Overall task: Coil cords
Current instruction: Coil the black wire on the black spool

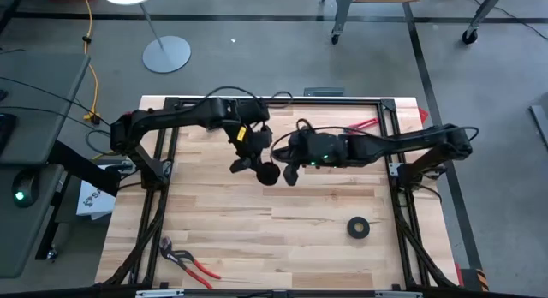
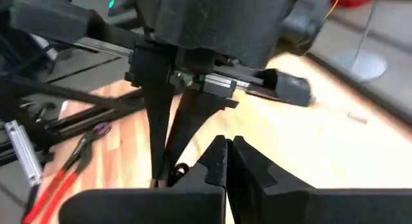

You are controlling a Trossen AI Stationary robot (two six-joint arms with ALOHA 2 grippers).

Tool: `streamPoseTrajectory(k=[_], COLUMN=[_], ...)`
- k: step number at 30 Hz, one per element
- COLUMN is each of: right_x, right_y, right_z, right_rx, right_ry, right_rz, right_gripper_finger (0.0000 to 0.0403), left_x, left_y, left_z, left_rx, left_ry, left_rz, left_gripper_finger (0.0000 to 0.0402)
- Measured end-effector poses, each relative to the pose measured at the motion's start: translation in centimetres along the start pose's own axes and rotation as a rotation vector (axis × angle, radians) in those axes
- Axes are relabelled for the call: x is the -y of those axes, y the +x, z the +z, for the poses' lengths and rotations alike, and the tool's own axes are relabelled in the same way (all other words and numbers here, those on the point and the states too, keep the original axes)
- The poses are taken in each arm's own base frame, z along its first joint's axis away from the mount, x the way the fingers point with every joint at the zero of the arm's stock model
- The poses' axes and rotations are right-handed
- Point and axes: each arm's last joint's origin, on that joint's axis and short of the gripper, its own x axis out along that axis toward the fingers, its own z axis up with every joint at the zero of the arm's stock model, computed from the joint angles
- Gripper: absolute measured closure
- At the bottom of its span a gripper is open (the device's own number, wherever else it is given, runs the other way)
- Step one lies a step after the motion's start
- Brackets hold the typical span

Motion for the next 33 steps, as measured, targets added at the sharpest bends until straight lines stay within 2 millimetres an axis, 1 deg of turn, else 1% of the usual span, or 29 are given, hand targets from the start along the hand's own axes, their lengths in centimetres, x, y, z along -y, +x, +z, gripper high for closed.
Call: streamPoseTrajectory(k=[2,6,11,15,18,21,24,29,33], right_x=[-0.1,-0.3,-0.6,-0.7,-0.3,-0.1,0.0,1.3,2.1], right_y=[0.9,2.8,4.9,6.1,7.0,8.1,9.1,10.9,12.0], right_z=[-0.8,-2.7,-4.9,-6.1,-6.8,-8.1,-8.5,-9.5,-10.3], right_rx=[-0.049,-0.144,-0.245,-0.3,-0.348,-0.415,-0.403,-0.426,-0.447], right_ry=[0.01,0.006,0.03,0.038,0.036,0.044,0.052,0.096,0.116], right_rz=[0.01,0.016,0.065,0.092,0.138,0.18,0.199,0.216,0.232], right_gripper_finger=[0.0403,0.0403,0.0403,0.0403,0.0403,0.0403,0.0403,0.0403,0.0403], left_x=[-0.3,-1.4,-2.7,-3.5,-4.1,-4.7,-5.2,-5.7,-6.2], left_y=[1.1,3.7,6.9,8.8,10.0,10.9,11.5,11.9,12.4], left_z=[-0.5,-2.2,-4.4,-6.1,-7.7,-9.2,-10.3,-11.7,-12.2], left_rx=[-0.007,-0.029,0.01,0.052,0.084,0.122,0.164,0.185,0.17], left_ry=[0.003,-0.02,-0.067,-0.101,-0.127,-0.161,-0.184,-0.186,-0.198], left_rz=[-0.008,-0.019,-0.029,-0.035,-0.038,-0.041,-0.028,0.036,0.062], left_gripper_finger=[0.0401,0.0401,0.0401,0.0401,0.0401,0.0401,0.0401,0.0401,0.0401])
